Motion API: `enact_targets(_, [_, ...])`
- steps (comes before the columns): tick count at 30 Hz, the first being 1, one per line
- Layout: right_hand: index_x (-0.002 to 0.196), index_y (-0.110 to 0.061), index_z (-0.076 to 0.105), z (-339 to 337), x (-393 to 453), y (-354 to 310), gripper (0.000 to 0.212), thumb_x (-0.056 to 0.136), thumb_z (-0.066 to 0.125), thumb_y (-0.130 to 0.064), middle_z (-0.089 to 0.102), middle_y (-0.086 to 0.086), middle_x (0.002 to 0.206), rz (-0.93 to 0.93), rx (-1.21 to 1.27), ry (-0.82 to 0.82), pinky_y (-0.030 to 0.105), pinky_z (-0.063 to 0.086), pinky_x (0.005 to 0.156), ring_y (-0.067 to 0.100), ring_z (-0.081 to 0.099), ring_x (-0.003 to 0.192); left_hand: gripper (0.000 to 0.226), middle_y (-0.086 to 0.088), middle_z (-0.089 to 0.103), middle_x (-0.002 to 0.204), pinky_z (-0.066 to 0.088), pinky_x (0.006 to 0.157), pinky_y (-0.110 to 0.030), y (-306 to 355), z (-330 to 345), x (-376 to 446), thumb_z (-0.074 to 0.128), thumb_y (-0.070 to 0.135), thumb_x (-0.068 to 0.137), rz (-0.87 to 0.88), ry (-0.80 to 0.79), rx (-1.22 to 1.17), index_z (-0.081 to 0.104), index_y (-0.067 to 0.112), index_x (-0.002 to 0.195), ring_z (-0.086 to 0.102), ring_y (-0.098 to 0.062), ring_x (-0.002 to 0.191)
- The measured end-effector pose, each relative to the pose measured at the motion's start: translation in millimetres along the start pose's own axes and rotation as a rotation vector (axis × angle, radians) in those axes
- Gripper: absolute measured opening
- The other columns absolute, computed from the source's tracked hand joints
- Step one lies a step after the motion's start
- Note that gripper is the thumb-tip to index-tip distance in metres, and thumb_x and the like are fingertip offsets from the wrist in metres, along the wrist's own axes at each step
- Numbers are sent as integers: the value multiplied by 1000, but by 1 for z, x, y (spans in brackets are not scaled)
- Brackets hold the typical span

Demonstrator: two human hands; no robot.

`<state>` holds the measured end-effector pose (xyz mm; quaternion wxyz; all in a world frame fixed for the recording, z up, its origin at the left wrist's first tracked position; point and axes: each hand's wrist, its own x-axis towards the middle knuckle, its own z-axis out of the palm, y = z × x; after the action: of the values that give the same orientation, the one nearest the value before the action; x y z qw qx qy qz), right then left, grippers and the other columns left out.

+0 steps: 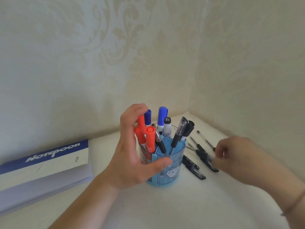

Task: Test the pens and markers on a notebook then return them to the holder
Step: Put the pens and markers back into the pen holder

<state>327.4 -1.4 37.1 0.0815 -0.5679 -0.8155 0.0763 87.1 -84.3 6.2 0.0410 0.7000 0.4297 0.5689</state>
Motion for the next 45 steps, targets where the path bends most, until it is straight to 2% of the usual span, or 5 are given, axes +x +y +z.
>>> enact_targets(7, [92,-30,59,-21,-9,-7,26,86,59,-56,68,-10,80,-344,1184,800,27,45,51,18,63,65,96,-4,25,141,31,105,-23,0,0,0,79,27,63,-7,-26,12,24,7,140,40,-23,127])
enact_targets(16, [118,17,40,-6,-29,-38,70,93,58,-46,64,-11,87,-512,1217,1003,17,47,63,13,62,64,96,-4,25,144,30,108,-20,1,0,-1,79,27,64,-20,-28,2,25,10,141,37,-20,134])
enact_targets(31, [88,-38,65,-10,-15,-16,14,87,67,-25,62,-10,78,-418,876,743,26,44,49,11,54,64,95,-10,27,141,30,109,-28,-2,0,0,79,30,65,-21,-33,11,27,4,140,36,-32,134])
enact_targets(38, [79,-28,55,12,20,35,30,79,65,-56,58,-11,85,111,-115,-195,26,48,66,9,55,77,94,-11,27,140,35,106,-33,-3,1,0,78,29,65,-20,-32,-12,27,4,139,41,-35,127])
enact_targets(45, [70,-27,57,12,25,42,22,86,62,-42,61,-7,76,138,-20,87,31,48,62,20,60,72,94,-11,27,141,35,108,-35,-3,1,0,78,31,64,-18,-31,-3,27,5,139,40,-35,129])
